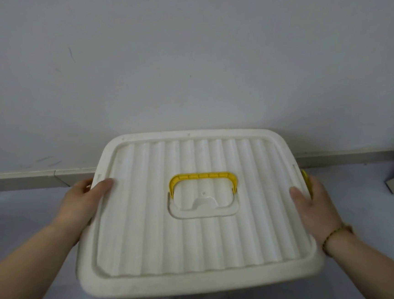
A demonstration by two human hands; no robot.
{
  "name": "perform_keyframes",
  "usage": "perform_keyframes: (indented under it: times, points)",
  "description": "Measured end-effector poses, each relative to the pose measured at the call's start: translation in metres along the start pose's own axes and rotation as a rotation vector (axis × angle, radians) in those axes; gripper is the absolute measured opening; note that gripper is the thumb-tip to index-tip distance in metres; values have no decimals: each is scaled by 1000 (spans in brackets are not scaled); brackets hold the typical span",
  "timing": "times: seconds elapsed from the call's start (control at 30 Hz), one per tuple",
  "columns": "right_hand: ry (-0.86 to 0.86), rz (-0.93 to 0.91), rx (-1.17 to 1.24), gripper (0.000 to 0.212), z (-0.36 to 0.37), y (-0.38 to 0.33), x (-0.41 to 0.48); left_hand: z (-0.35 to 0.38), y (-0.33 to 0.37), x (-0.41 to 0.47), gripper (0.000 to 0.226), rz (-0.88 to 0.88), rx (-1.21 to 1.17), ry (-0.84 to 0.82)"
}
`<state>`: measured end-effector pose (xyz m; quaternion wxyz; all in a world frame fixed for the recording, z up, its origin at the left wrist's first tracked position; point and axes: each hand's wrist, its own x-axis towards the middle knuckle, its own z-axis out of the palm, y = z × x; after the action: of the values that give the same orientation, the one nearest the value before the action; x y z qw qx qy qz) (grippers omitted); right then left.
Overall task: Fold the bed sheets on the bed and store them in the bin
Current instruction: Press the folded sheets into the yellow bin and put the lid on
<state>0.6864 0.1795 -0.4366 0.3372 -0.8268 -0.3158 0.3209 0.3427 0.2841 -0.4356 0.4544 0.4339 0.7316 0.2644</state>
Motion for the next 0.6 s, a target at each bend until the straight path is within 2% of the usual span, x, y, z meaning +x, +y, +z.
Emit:
perform_keyframes:
  times: [0.03, 0.1, 0.2, 0.23, 0.3, 0.33, 0.4, 0.43, 0.47, 0.53, 0.57, 0.6]
  points:
    - [7, -13, -12, 38, 2, 3, -4, 0, -1, -2, 23, 14, 34, -5]
    - [4, 1, 9, 50, 3, 0, -8, 0, -2, -6, 29, 34, 44, -12]
    - [-20, 83, 81, 67, 0, 1, -3, -1, -2, -5, 77, -20, 19, -3]
    - [-42, 139, 128, 71, -1, 4, 1, -3, -3, -4, 82, -50, 21, 12]
    - [-127, 326, 219, 78, -4, 4, 2, -5, -2, -2, 73, -120, -7, -2]
    - [-187, 396, 268, 74, -5, 1, 1, -8, -2, 0, 66, -165, -45, -54]
    - [-260, 437, 345, 42, -8, -2, -1, -14, -2, 2, 44, -281, -126, -196]
    - [-253, 410, 345, 29, -8, -1, -1, -18, -2, 1, 41, -320, -137, -257]
    - [-215, 362, 328, 20, -8, -2, -2, -23, -2, -1, 48, -332, -138, -299]
    - [-79, 219, 219, 16, -7, 1, -2, -29, 1, -4, 81, -319, -86, -308]
    - [-19, 145, 151, 18, -5, 2, -2, -31, 1, -5, 88, -293, -51, -290]
    - [22, 86, 86, 25, -3, 1, -2, -30, 2, -8, 79, -251, -16, -256]
